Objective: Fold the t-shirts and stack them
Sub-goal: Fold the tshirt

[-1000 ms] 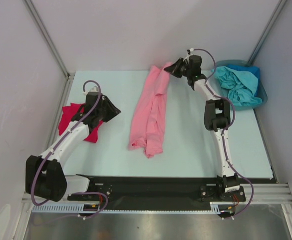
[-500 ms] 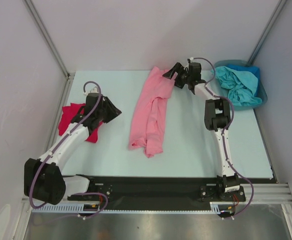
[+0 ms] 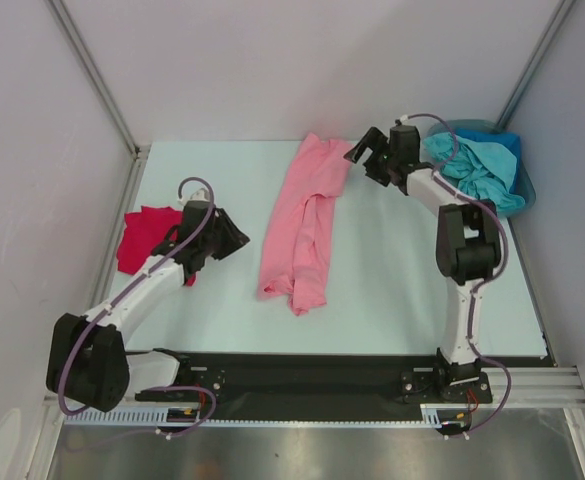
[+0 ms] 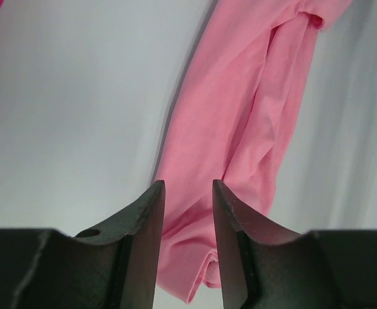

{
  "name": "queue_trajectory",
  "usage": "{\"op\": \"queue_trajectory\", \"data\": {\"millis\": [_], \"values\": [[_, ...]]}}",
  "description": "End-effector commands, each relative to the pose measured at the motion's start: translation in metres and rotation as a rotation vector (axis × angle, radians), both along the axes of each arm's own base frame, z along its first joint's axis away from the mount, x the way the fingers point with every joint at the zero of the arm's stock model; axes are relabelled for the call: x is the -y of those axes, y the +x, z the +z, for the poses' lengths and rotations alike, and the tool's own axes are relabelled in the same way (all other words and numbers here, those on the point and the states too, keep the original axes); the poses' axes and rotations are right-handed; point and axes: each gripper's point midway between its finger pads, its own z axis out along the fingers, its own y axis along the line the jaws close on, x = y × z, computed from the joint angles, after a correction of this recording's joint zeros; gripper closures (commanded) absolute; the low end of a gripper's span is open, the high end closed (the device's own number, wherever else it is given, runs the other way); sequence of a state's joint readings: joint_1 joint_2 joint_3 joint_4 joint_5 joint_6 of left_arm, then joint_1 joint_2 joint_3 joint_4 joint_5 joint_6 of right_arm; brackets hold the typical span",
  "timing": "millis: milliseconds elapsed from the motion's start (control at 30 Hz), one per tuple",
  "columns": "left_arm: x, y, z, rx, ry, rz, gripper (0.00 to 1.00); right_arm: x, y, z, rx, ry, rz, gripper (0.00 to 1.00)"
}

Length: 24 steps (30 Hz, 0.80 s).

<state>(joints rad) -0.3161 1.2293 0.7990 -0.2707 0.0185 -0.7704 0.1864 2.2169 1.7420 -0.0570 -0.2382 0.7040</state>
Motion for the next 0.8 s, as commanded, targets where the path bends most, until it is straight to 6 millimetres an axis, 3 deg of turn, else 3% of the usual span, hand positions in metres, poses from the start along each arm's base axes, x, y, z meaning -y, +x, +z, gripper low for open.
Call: {"op": "queue_trajectory", "data": {"millis": [0,67,100,133,200,233,467,567,767], "values": [[0.012,0.008,-0.001,0.048,-0.033,-0.012,0.59,0.031,-0.039,0.041,0.015,-0.043,-0.159,0.00],[0.018,0.003,-0.011,0.032,-0.038,-0.027,0.59,0.032,-0.065,0.030,-0.013,0.001,-0.181,0.00],[0.020,0.001,-0.014,0.027,-0.037,-0.032,0.59,0.022,-0.072,0.032,0.017,0.026,-0.173,0.00],[0.024,-0.003,-0.017,0.024,-0.037,-0.047,0.59,0.023,-0.099,0.015,-0.022,0.014,-0.172,0.00],[0.028,-0.009,-0.024,0.017,-0.032,-0.060,0.59,0.011,-0.124,0.006,-0.022,0.012,-0.143,0.00],[0.032,-0.013,-0.025,0.019,-0.031,-0.076,0.60,0.012,-0.147,-0.006,-0.050,0.014,-0.139,0.00],[0.045,-0.046,-0.051,0.008,-0.030,-0.144,0.60,-0.013,-0.245,-0.037,-0.092,0.026,-0.006,0.00],[0.046,-0.064,-0.064,-0.011,-0.021,-0.170,0.60,-0.022,-0.275,-0.050,-0.118,0.012,0.039,0.00],[0.042,-0.089,-0.075,-0.012,-0.012,-0.182,0.60,-0.042,-0.313,-0.051,-0.116,0.031,0.104,0.02]]}}
